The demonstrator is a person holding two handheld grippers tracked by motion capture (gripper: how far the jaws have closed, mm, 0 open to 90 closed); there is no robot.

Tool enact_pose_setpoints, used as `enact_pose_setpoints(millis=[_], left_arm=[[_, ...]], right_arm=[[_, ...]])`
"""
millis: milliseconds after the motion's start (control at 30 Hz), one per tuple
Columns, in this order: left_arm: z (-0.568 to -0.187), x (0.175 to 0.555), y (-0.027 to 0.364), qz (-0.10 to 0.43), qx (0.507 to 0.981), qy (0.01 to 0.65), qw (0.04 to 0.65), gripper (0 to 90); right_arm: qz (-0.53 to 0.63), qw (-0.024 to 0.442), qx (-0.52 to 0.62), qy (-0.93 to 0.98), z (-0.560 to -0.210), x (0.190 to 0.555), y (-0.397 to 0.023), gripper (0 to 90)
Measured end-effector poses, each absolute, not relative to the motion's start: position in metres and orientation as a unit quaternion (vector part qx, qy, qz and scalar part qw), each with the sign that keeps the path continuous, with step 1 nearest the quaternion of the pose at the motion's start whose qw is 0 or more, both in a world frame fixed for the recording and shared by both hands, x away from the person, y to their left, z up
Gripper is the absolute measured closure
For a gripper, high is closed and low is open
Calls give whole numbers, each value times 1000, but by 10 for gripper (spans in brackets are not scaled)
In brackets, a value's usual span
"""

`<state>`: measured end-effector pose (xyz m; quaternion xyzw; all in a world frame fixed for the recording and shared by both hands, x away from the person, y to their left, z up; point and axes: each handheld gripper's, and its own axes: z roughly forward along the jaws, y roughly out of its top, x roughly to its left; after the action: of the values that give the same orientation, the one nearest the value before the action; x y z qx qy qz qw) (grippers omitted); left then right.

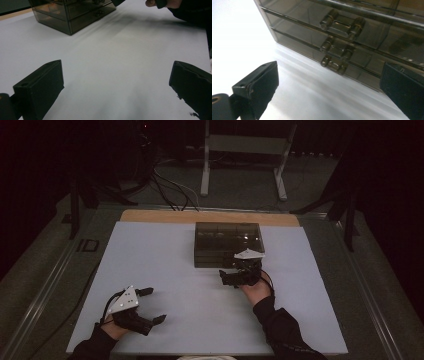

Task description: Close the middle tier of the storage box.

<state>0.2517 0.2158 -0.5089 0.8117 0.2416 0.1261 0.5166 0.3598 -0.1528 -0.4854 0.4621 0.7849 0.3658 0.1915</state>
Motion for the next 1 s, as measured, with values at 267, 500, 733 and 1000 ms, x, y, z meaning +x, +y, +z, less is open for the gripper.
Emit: enact_pose_setpoints(millis=[267,500,733,1000], left_arm=[[-509,253,214,124,812,243,517,8],[-508,254,213,125,810,242,519,9],[-509,256,210,122,813,241,516,8],[-509,251,215,126,811,243,516,8]], right_arm=[[358,196,451,794,-482,356,-148,0],[357,192,445,799,-480,357,-146,0],[377,175,436,799,-473,360,-145,1],[390,163,416,805,-469,361,-140,1]])
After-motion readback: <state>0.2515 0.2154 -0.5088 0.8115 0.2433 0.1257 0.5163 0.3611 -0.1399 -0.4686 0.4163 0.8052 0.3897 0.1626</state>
